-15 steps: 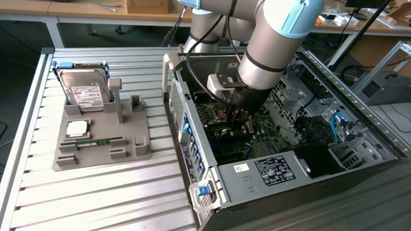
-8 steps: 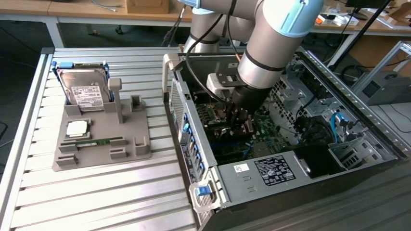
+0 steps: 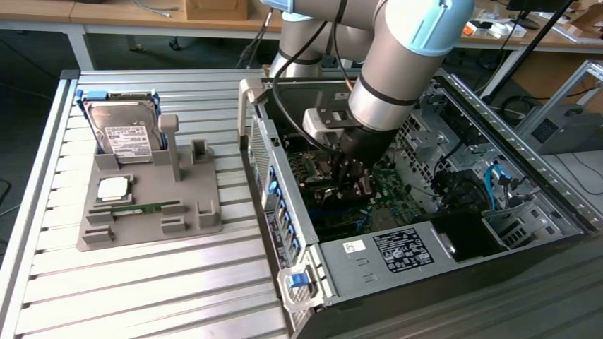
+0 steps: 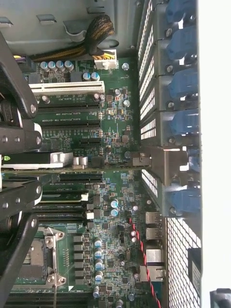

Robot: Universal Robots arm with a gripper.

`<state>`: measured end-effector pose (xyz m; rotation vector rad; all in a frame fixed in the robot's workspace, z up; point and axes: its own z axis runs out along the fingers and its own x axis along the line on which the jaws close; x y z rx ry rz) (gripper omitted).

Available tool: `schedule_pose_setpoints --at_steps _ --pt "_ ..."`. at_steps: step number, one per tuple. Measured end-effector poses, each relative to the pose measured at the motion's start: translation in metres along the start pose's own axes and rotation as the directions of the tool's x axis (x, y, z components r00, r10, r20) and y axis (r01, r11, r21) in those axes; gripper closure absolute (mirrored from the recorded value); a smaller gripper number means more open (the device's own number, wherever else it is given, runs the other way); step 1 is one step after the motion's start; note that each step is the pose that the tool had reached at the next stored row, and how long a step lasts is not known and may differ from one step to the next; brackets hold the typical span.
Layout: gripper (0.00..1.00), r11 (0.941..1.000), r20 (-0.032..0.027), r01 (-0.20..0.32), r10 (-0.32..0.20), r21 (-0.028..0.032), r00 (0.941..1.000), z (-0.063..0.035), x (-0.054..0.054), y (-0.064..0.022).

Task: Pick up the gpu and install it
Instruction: 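Insert the gpu into the slot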

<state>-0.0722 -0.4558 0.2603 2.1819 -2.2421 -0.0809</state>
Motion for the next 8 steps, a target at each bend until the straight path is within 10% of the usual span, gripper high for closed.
schedule_pose_setpoints --at_steps 8 --pt "0.73 1.0000 0.0001 0.000 0.000 0.0001 1.0000 0.0019 0.0000 -0.0001"
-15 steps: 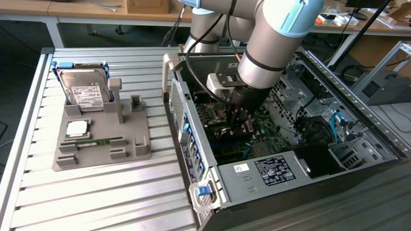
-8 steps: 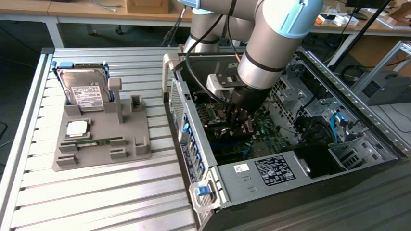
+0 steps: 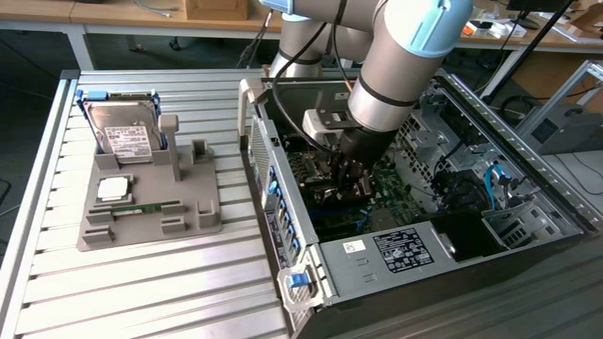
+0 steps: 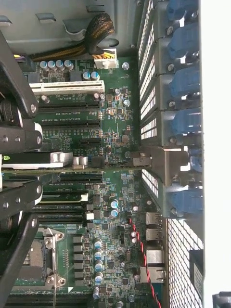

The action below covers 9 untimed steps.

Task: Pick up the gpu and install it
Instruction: 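Insert the gpu into the slot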

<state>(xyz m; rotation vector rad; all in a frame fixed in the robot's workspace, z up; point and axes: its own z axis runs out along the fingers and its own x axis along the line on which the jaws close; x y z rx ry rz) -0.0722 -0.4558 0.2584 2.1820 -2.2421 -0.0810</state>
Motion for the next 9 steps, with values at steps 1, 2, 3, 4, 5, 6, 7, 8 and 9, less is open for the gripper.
schedule_pose_setpoints --at_steps 1,2,3,4,5,6,7,8,9 --pt "0.73 1.0000 0.0000 0.000 0.000 0.0000 1.0000 0.0000 0.0000 0.0000" --pt "0.73 1.0000 0.0000 0.000 0.000 0.0000 1.0000 0.0000 0.0000 0.0000" --pt "0.73 1.0000 0.0001 0.000 0.000 0.0002 1.0000 0.0000 0.0000 0.0001" --pt "0.73 1.0000 0.0002 0.000 0.000 0.0004 1.0000 0.0000 0.0000 0.0003" --pt "0.73 1.0000 0.0003 0.000 0.000 0.0006 1.0000 0.0000 0.0000 0.0005" --pt "0.73 1.0000 0.0003 0.000 0.000 0.0010 1.0000 -0.0002 0.0000 0.0009" --pt "0.73 1.0000 0.0003 -0.001 0.001 0.0013 1.0000 -0.0003 0.0000 0.0012" --pt "0.73 1.0000 0.0003 -0.001 0.001 0.0015 1.0000 -0.0003 0.0000 0.0014" --pt "0.73 1.0000 0.0003 -0.001 0.001 0.0017 1.0000 -0.0004 0.0000 0.0018"
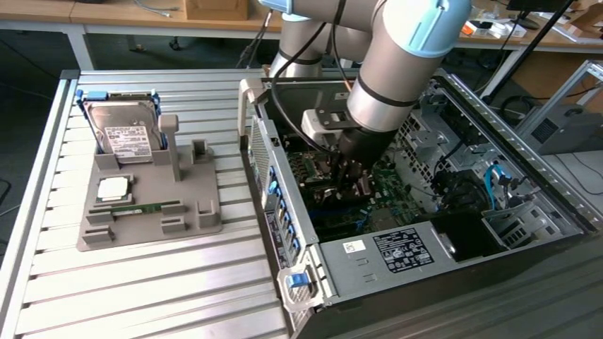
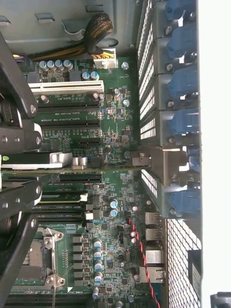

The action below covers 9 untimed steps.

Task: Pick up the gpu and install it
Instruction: 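Insert the gpu into the slot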

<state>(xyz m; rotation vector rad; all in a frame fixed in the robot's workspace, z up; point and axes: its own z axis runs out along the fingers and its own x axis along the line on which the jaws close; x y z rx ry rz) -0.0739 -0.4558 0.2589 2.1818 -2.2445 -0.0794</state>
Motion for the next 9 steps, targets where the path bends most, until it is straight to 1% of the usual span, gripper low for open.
schedule_pose_setpoints --at_steps 5,9 --pt "0.73 1.0000 -0.0001 -0.001 0.001 0.0012 1.0000 -0.0029 0.0001 0.0008" --pt "0.73 1.0000 -0.0001 -0.001 0.001 0.0013 1.0000 -0.0033 0.0002 0.0009"
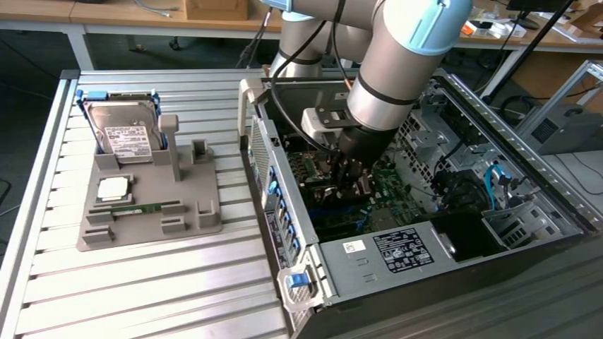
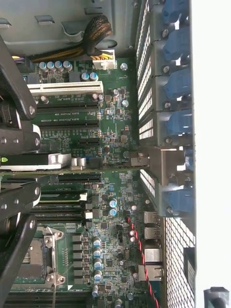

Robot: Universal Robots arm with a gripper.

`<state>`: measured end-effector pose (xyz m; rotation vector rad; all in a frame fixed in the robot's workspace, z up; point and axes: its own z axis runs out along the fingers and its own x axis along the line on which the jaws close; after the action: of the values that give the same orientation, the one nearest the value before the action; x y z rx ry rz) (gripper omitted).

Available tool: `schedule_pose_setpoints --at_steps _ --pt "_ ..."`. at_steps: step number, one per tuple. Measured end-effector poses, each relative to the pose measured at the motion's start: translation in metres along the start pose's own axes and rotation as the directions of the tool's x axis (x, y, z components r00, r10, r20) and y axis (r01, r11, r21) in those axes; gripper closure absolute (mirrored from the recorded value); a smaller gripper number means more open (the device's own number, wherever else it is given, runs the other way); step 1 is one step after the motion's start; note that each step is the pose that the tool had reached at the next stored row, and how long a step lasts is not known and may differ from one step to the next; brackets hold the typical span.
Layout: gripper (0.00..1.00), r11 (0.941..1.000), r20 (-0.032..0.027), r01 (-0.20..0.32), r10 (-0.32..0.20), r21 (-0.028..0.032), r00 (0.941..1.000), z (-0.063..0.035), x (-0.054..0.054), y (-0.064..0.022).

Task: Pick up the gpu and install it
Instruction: 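Insert the gpu into the slot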

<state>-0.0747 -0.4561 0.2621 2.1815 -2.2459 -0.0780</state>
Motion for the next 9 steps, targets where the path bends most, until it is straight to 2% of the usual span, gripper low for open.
schedule_pose_setpoints --at_steps 9 --pt "0.73 1.0000 -0.0021 -0.007 0.007 0.0002 1.0000 0.0000 0.0006 0.0000"
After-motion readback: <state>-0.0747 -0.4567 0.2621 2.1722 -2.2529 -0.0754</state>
